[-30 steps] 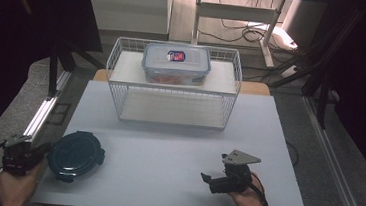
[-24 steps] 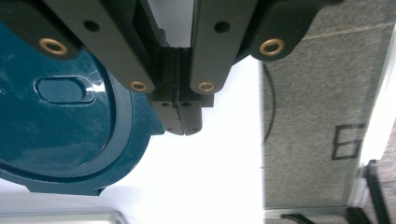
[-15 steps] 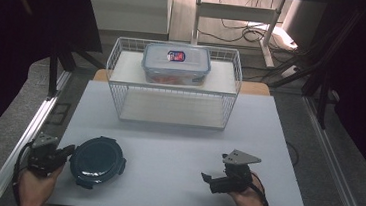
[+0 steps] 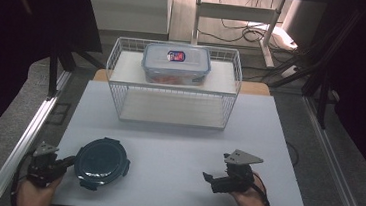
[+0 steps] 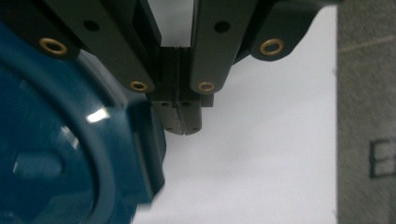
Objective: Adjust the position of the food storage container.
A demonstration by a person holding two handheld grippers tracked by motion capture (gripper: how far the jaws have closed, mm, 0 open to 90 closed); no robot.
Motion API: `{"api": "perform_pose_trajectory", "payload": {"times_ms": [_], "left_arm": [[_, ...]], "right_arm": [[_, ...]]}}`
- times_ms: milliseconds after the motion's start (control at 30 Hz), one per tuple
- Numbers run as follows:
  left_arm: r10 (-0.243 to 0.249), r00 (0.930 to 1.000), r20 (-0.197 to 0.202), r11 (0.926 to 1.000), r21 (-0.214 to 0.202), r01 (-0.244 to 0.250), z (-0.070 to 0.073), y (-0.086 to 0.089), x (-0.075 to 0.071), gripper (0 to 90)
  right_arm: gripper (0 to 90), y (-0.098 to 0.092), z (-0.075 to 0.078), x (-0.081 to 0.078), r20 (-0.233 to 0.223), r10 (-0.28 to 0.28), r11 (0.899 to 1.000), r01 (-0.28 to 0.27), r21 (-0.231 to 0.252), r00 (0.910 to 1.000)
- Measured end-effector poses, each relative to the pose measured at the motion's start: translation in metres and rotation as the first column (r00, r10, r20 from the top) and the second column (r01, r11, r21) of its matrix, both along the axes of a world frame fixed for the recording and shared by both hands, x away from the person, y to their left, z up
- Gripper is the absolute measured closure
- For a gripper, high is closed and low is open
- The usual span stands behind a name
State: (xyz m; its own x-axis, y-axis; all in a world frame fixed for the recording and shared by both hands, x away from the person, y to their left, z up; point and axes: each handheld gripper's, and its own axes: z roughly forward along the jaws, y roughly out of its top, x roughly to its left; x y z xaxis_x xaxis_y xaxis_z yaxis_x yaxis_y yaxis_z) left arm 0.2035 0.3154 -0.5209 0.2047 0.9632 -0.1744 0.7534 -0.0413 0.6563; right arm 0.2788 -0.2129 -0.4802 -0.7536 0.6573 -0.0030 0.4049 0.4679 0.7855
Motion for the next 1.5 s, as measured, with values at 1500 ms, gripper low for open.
{"api": "perform_pose_trajectory", "payload": {"times_ms": [1500], "left_arm": [[-0.434, 0.8988, -0.065, 0.9011, -0.037, 0.432, -0.002, -0.154, 0.037, 90.0]], "right_arm": [[2.5, -0.007, -0.003, 0.006, -0.013, -0.024, 1.0, 0.024, 0.001, 0.9996]]}}
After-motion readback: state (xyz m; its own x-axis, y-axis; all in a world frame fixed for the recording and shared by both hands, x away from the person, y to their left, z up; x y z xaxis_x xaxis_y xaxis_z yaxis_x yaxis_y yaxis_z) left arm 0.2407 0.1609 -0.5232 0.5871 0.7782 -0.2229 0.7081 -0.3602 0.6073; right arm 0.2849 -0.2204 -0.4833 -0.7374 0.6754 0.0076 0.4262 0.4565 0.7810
